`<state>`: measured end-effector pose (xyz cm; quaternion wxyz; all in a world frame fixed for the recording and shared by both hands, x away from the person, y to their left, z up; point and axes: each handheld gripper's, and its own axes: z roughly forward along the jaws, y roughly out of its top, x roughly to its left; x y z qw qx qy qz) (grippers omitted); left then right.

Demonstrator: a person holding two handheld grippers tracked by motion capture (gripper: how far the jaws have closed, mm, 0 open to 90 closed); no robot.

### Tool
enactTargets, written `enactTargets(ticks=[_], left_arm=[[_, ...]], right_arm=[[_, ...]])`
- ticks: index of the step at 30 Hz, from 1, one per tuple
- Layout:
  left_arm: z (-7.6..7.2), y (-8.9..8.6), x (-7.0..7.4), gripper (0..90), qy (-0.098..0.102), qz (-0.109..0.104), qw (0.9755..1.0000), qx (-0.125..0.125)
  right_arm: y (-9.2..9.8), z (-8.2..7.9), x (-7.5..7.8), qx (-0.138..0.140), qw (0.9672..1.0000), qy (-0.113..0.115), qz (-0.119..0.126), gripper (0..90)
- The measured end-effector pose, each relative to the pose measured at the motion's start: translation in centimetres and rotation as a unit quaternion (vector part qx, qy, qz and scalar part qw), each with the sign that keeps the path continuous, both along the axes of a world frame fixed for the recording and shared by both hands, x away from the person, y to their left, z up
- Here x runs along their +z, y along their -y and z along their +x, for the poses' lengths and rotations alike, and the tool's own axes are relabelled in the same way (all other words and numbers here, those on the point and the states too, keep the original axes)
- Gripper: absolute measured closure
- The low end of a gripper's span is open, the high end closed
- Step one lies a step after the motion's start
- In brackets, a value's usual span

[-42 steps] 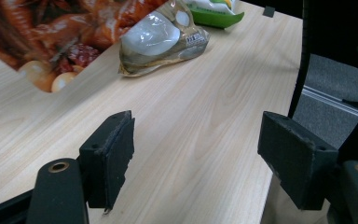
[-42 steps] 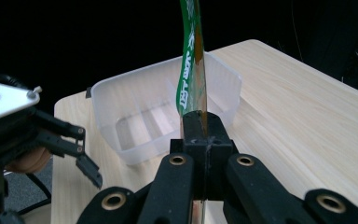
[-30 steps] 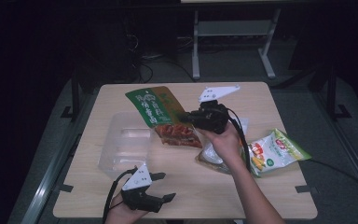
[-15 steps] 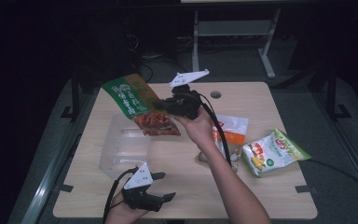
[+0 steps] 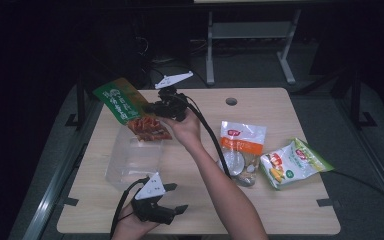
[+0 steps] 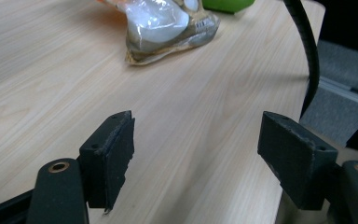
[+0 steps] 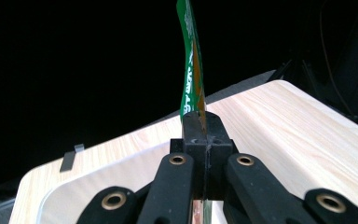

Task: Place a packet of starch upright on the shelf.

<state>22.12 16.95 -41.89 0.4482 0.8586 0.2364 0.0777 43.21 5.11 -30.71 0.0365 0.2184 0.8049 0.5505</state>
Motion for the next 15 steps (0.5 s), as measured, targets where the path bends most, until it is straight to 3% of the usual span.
enactTargets(ticks=[2,6,7,9,15], left_arm=[[-0.1,-0.2,0.1,26.5,0.004,0.002,1.0000,0.000],[-0.3,-0.4,-0.2,26.5,0.006,0.001,1.0000,-0.002],[-0.4,-0.3,-0.4,26.4,0.003,-0.001,1.0000,-0.003],[-0.5,-0.3,-0.5,26.5,0.004,0.003,1.0000,-0.005],[-0.4,-0.5,-0.3,26.6,0.015,-0.002,0.9999,-0.003]], right_arm=[[-0.9,0.7,-1.3,0.000,0.9998,-0.014,0.013,90.0],[-1.7,1.1,-2.7,-0.001,0.9995,-0.023,0.020,90.0],[-2.1,1.2,-3.9,-0.007,0.9992,-0.031,0.023,90.0],[-2.3,1.2,-4.7,-0.009,0.9989,-0.038,0.024,90.0],[-1.4,1.3,-6.0,-0.018,0.9987,-0.031,0.036,90.0]])
